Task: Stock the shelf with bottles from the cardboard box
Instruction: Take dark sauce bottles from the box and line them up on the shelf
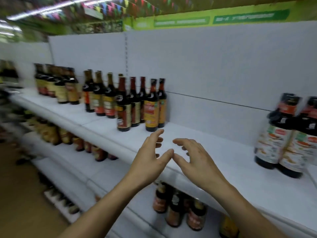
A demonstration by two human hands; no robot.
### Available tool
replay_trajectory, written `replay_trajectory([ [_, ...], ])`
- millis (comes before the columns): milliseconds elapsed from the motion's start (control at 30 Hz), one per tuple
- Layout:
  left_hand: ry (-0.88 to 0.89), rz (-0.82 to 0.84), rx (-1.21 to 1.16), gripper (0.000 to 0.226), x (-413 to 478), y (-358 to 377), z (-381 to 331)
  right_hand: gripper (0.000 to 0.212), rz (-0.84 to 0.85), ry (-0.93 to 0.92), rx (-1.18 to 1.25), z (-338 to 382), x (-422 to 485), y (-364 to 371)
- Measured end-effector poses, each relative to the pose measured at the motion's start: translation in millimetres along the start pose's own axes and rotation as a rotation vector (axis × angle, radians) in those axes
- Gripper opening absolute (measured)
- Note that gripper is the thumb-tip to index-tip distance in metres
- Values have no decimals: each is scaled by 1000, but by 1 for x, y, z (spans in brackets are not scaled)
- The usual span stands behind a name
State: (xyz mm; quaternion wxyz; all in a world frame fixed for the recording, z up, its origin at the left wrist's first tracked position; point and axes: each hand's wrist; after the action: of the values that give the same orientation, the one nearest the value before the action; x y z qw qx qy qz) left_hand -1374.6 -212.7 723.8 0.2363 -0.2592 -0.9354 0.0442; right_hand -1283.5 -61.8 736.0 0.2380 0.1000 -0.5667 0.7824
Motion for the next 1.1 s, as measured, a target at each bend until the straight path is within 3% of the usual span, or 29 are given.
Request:
replay_trajectory([
  [367,-184,-492,206,60,-68,-162,32,40,277,-402,329,156,71,132],
  [533,-293,-797,299,59,-121,-212,53,43,443,-622,444,225,73,199],
  [833,-669,-1186,360,64,-243,-218,98,38,816,-855,557,289,8,306],
  [1100,-899,-1258,316,64,-318,-191,160,42,1101,-850,513,284,-68,379],
])
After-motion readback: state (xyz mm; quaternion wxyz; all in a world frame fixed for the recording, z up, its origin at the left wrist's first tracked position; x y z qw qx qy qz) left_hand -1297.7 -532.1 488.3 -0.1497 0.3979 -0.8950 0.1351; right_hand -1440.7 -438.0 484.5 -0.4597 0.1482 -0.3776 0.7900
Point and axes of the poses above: each hand's wrist, its own x-axis towards the middle knuckle, its own y-axis out of the palm, z = x × y, and after that the axes turned 13 degrees about -x, right-handed
